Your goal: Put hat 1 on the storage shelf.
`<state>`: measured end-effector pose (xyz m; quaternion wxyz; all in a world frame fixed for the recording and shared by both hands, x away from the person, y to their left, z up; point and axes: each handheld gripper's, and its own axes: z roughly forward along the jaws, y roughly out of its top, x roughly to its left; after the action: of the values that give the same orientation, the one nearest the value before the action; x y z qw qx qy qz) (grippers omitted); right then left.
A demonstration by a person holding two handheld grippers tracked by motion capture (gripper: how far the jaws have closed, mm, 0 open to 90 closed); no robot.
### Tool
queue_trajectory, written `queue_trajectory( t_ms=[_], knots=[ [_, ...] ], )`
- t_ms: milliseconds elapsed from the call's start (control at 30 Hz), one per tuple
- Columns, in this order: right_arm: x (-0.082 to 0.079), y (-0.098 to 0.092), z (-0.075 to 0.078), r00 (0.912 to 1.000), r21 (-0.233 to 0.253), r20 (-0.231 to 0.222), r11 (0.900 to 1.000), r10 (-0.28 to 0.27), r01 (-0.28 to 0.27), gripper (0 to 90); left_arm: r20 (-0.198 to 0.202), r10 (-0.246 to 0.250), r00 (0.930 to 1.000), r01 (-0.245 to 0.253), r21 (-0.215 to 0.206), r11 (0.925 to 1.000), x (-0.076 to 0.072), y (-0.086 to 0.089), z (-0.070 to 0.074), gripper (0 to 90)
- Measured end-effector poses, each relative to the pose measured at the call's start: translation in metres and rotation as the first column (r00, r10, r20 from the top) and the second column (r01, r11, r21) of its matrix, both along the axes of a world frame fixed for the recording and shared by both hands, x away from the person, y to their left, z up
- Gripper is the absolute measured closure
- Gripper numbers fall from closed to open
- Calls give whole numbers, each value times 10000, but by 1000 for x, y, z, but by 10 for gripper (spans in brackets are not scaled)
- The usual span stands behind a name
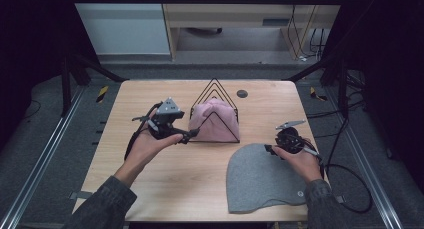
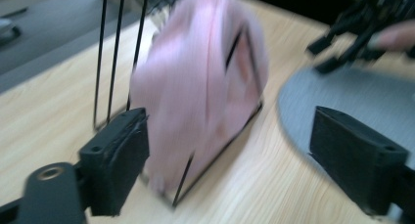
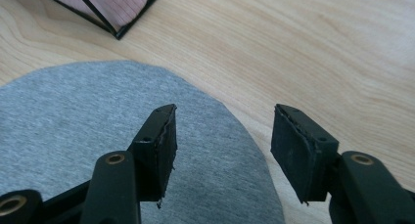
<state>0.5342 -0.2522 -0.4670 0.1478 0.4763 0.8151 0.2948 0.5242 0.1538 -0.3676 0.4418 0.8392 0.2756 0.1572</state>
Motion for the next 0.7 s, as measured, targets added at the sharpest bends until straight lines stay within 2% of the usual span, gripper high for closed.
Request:
queue_trajectory(
  t_ms=[33, 133, 167, 200, 233, 267, 300, 467, 533, 700],
  knots=[
    [1, 0, -2, 10000, -20, -84, 10000, 33, -34, 435, 0, 0, 10000, 0, 0, 10000, 0, 0, 0, 129],
    [4, 1, -7, 9996, -77, -295, 10000, 20, -22, 447, -344, 94, 9994, -92, 62, 9999, -8, 6, -20, 126],
    [4, 1, -8, 9994, -27, -344, 10000, -52, 51, 448, -410, 199, 9990, -189, 236, 9995, -12, 7, -32, 126],
    [5, 0, -9, 9993, -22, -364, 10000, -9, 9, 446, -410, 199, 9990, -189, 236, 9995, -12, 7, -32, 125],
    [6, 0, -10, 9992, -50, -391, 10000, -36, 34, 439, -465, 208, 9987, -193, 326, 9993, -16, 8, -42, 125],
    [6, 0, -10, 9992, -50, -391, 10000, -36, 34, 439, -465, 208, 9987, -193, 326, 9993, -16, 8, -42, 124],
    [6, 0, -10, 9988, -49, -485, 9999, -92, 90, 435, -569, 193, 9982, -177, 298, 9994, -20, 8, -49, 125],
    [7, 2, -12, 9982, -90, -587, 9999, -98, 93, 406, -656, 282, 9974, -260, 340, 9991, -25, 12, -63, 124],
    [7, 2, -13, 9978, -112, -649, 9999, -99, 92, 401, -874, 318, 9957, -279, 459, 9986, -25, 16, -71, 121],
    [5, 4, -13, 9974, -100, -727, 9999, -20, 12, 396, -961, 479, 9942, -430, 527, 9977, -27, 24, -77, 121]
  ],
)
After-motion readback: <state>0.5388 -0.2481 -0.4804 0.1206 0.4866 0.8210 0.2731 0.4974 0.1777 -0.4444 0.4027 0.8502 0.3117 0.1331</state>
